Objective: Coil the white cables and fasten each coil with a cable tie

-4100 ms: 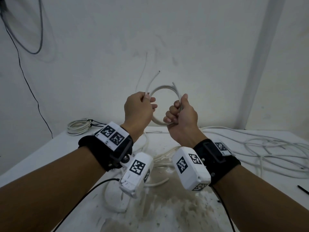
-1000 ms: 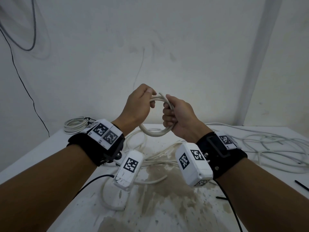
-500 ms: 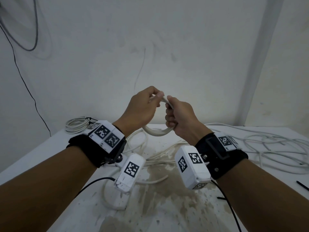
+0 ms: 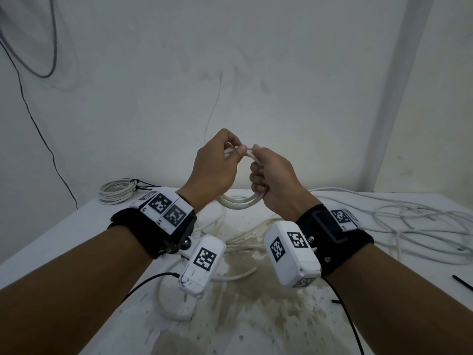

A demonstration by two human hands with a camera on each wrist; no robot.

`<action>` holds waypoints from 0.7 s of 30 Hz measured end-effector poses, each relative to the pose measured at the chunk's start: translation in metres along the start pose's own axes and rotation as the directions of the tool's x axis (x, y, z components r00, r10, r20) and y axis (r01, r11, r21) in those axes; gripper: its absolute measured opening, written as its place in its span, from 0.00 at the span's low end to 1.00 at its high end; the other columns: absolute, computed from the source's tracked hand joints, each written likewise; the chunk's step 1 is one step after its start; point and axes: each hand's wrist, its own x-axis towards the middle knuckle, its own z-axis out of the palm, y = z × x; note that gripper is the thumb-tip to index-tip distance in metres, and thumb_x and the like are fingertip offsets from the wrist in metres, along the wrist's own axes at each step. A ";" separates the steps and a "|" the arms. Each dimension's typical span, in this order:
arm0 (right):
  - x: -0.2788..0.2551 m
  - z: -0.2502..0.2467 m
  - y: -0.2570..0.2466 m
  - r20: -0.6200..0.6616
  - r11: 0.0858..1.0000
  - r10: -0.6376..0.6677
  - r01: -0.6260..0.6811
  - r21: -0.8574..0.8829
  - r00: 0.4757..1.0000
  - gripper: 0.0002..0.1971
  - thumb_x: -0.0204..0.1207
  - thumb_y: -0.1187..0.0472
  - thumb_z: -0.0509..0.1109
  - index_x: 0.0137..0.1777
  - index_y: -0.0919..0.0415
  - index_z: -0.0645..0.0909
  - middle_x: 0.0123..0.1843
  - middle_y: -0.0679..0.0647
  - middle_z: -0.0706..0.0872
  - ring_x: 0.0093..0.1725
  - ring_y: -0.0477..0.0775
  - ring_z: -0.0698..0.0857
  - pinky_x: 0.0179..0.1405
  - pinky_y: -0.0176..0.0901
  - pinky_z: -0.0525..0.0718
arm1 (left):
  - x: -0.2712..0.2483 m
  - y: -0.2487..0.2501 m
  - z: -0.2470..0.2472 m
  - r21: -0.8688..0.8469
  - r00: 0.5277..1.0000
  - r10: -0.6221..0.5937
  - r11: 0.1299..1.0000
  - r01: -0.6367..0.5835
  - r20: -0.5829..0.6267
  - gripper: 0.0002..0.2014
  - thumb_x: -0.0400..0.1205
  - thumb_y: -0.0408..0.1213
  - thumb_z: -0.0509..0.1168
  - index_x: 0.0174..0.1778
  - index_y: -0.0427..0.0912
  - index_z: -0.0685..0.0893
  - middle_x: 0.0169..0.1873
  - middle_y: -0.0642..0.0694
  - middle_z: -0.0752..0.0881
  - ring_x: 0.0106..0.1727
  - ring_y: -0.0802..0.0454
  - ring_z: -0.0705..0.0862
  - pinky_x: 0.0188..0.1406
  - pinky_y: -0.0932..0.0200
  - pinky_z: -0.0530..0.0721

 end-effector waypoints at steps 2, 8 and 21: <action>0.000 -0.001 0.000 0.021 0.999 0.013 -0.014 0.037 1.000 0.13 0.86 0.56 0.62 0.39 0.53 0.74 0.22 0.45 0.63 0.20 0.46 0.59 0.19 0.37 0.60 | -0.001 -0.001 0.001 -0.011 0.999 -0.031 0.999 0.031 -0.011 0.04 0.86 0.42 0.65 0.49 0.46 0.80 0.36 0.57 0.83 0.35 0.64 0.79 0.38 0.66 0.74; 0.002 -0.003 -0.001 0.028 0.996 0.044 -0.046 0.074 0.999 0.12 0.85 0.58 0.61 0.38 0.54 0.74 0.21 0.46 0.62 0.19 0.45 0.59 0.17 0.37 0.59 | -0.001 0.003 0.002 -0.007 0.999 -0.045 0.999 0.045 -0.015 0.05 0.86 0.42 0.64 0.54 0.46 0.81 0.36 0.53 0.88 0.32 0.66 0.81 0.37 0.63 0.74; 0.008 -0.011 0.002 0.050 0.990 0.121 -0.124 0.066 0.991 0.14 0.86 0.53 0.61 0.55 0.62 0.84 0.26 0.49 0.73 0.21 0.48 0.65 0.23 0.38 0.69 | -0.003 0.001 0.006 0.009 0.997 -0.050 0.999 0.051 -0.065 0.07 0.86 0.40 0.62 0.49 0.43 0.84 0.35 0.57 0.86 0.36 0.65 0.83 0.40 0.64 0.76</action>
